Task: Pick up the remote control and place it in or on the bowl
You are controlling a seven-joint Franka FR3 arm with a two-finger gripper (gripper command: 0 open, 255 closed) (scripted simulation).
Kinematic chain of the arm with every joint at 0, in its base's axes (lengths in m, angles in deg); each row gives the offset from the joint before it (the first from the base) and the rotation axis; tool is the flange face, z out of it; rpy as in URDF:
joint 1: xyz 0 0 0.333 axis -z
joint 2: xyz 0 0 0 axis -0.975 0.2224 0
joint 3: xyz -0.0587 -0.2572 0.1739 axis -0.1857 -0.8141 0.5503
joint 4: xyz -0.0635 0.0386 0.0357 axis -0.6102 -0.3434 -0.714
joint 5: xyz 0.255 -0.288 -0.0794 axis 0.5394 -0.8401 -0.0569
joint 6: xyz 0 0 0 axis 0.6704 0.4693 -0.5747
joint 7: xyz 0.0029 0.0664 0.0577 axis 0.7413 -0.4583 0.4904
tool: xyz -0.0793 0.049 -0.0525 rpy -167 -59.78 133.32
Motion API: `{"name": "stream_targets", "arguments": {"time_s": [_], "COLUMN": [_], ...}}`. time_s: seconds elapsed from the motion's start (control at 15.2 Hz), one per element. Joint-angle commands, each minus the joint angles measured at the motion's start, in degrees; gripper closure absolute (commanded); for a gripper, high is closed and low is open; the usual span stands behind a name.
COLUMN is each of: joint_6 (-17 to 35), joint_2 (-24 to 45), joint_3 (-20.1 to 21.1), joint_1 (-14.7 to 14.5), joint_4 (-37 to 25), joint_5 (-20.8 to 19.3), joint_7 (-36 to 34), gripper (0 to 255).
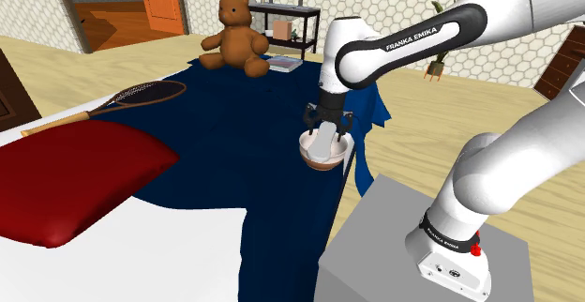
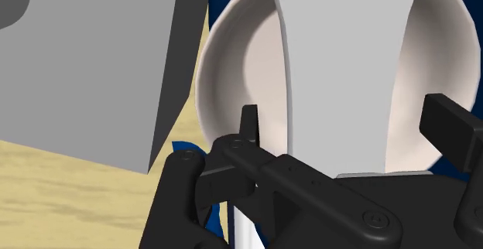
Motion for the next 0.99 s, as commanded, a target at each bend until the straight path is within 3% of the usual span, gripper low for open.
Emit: {"name": "stream_targets", "arguments": {"time_s": [0.0, 0.13, 0.4, 0.92], "joint_6": [0.02, -0.03, -8.16, -8.16], "joint_2": [0.01, 0.0, -2.88, -2.88], "joint_3": [0.0, -0.02, -0.44, -0.44], "joint_1": [0.0, 0.02, 0.1, 0.1], "joint_4": [0.02, -0.02, -5.26, -5.26], "joint_5": [0.0, -0.01, -0.22, -0.22], "joint_7": [-0.01, 0.02, 0.03, 0.03], "gripper": [0, 0, 0, 0]}}
